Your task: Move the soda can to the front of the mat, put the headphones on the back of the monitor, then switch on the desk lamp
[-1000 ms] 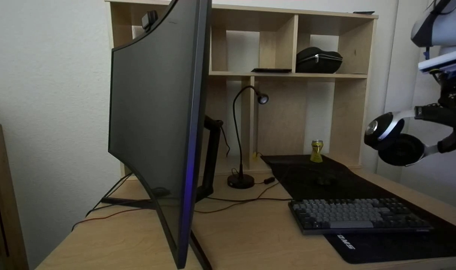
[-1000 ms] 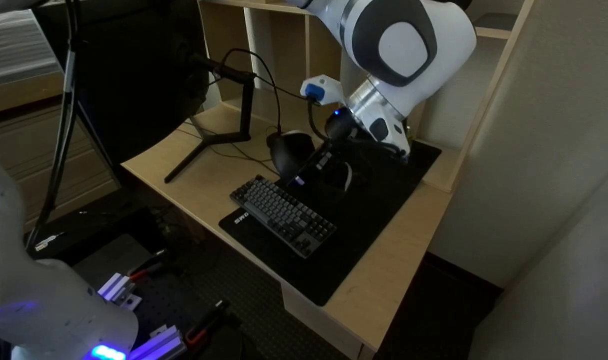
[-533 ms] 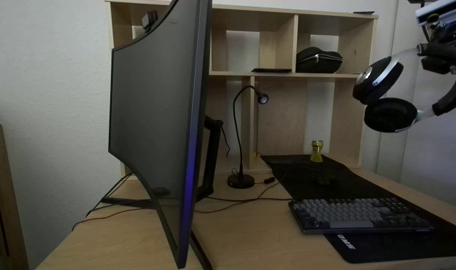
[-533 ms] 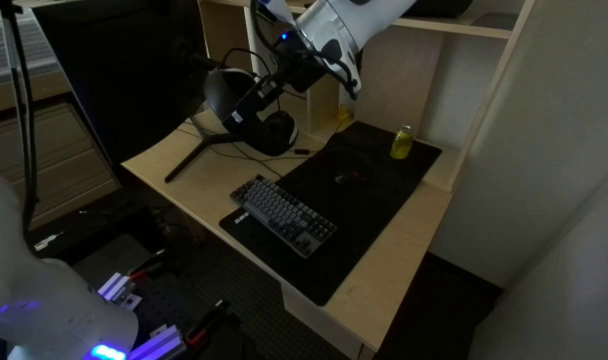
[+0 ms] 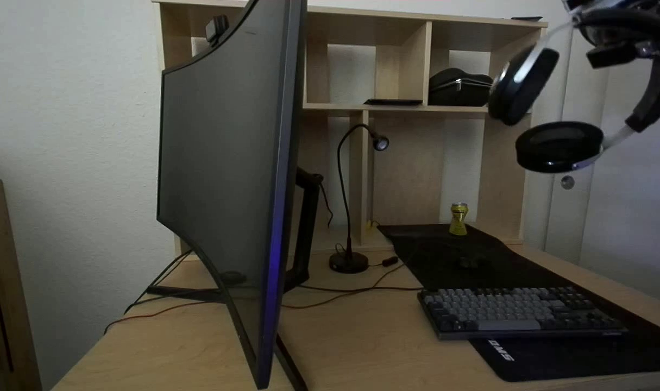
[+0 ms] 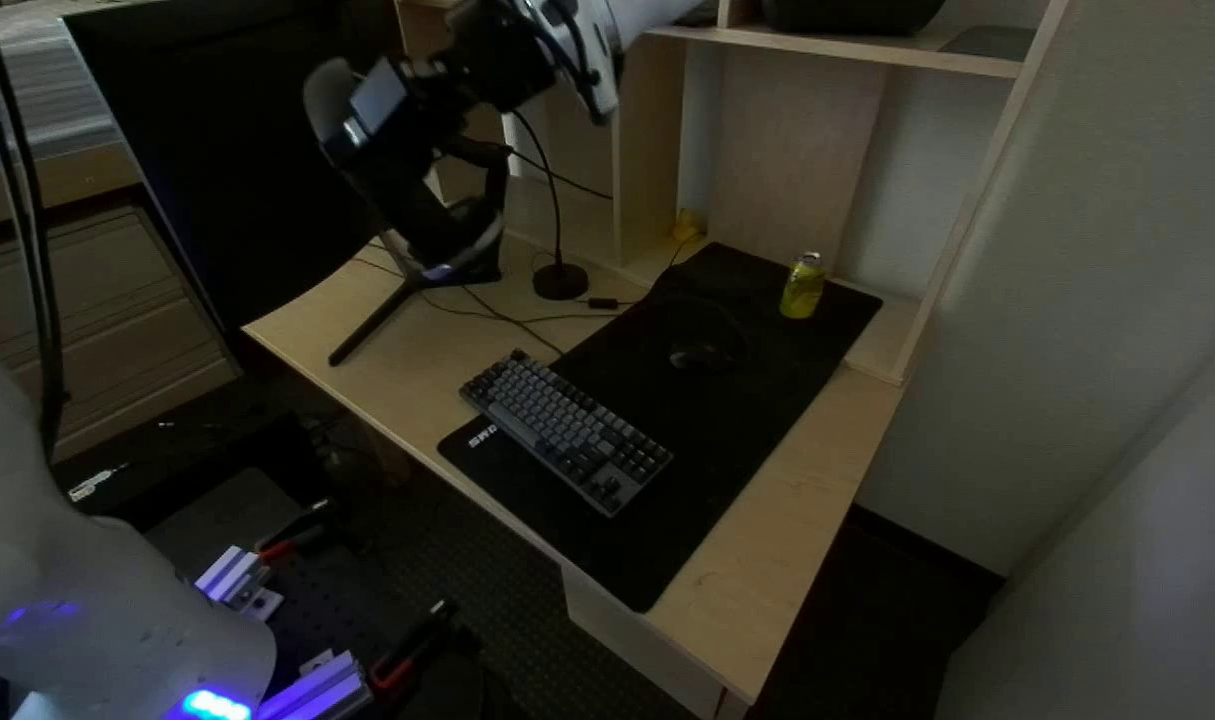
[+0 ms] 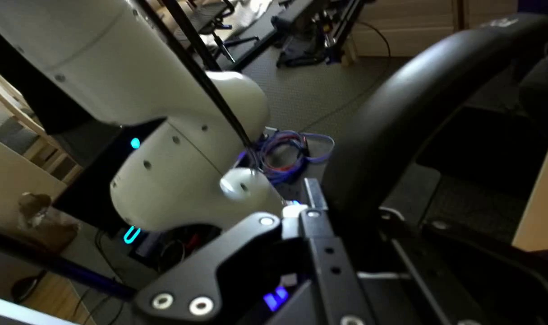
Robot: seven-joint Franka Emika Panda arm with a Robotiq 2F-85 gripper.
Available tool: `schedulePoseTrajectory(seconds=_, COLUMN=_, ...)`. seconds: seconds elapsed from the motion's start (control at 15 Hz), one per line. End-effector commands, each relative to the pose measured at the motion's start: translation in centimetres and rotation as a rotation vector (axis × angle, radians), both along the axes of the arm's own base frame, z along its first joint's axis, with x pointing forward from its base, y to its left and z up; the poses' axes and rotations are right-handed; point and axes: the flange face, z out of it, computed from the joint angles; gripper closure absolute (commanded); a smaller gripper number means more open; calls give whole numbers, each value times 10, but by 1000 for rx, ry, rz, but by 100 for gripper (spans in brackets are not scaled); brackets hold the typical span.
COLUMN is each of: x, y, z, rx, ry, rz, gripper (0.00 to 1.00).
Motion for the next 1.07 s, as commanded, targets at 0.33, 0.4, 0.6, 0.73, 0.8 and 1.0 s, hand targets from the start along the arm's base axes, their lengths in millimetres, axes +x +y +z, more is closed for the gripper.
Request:
schedulePoseTrajectory(seconds=0.33, x=-11, y=70, z=60, rx=93, ry=1, rz=15, gripper=96)
schedulePoseTrajectory(seconds=0.4, x=-4, y=68, z=51, rx=77, ry=57, rz=9, gripper=96)
schedulePoseTrajectory(seconds=0.6, x=8, y=104, z=67, rx=53, ry=157, rz=-64, gripper=96)
schedulePoseTrajectory(seconds=0.73, x=17, y=139, z=79, rx=70, ry=187, rz=-135, gripper=96)
schedulePoseTrajectory(seconds=0.8, x=25, y=158, z=90, rx=84, ry=197, rz=-173, gripper=96)
schedulePoseTrajectory(seconds=1.0, x=33, y=163, z=81, rx=77, ry=221, rz=-179, gripper=84)
